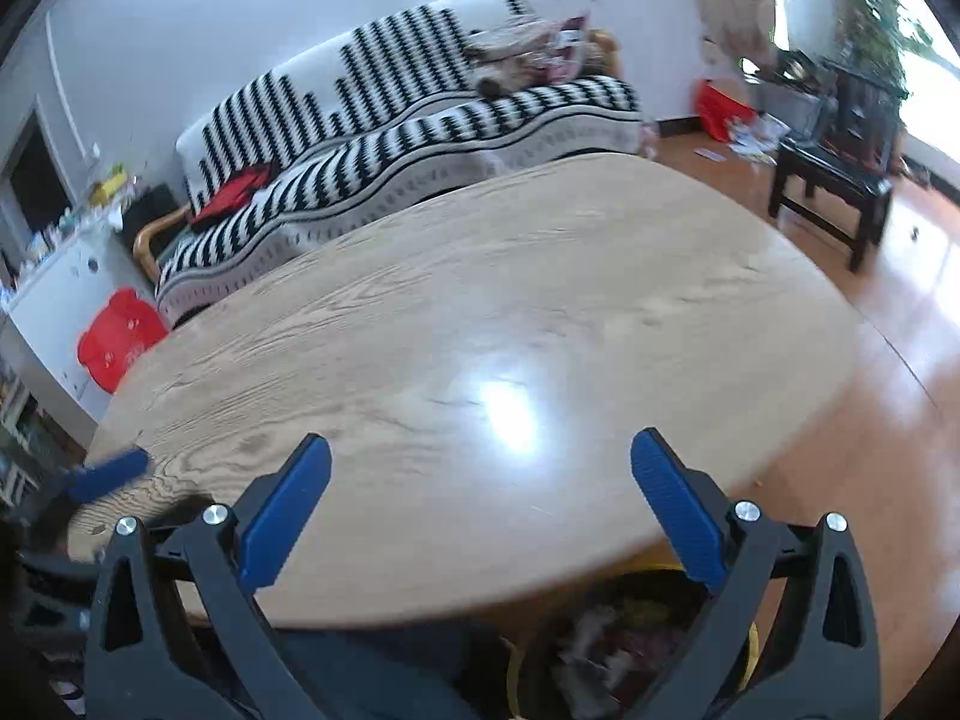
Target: Collect trash
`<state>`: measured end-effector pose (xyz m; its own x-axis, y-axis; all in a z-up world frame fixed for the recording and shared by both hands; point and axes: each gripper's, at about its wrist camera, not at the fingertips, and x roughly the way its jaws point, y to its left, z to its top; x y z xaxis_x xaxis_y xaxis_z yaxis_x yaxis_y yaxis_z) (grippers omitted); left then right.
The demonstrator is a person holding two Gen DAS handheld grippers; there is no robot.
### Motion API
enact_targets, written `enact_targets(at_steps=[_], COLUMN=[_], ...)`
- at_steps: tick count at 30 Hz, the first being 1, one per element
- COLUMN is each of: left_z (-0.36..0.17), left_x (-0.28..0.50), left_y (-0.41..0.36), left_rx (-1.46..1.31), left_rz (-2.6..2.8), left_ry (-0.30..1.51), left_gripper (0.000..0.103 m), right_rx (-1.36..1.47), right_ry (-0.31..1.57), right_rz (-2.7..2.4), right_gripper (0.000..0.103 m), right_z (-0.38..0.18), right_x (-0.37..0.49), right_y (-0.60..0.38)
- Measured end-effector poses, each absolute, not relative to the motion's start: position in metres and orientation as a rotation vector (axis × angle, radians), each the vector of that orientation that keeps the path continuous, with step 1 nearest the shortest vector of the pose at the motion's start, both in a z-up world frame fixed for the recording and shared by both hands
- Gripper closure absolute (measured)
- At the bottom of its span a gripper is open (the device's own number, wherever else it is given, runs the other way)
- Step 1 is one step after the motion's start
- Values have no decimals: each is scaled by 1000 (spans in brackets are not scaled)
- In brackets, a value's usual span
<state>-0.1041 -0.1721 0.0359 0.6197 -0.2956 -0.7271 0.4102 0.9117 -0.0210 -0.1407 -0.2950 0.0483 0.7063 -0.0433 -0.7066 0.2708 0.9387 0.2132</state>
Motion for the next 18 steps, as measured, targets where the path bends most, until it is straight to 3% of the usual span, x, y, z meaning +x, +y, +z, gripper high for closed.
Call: enact_targets(at_steps=[5,18], left_z=[30,-15], left_x=[-59,9], left_y=[-122,-45], left_rx=[148,-15], left_rz=[-276,-244], left_ry=[799,834], left_gripper=[7,7], right_rx=[176,160], right_ry=[820,805], right_rz=[-196,-140], right_gripper=[6,6], right_z=[34,12], right_x=[-80,17], right_y=[-239,-176])
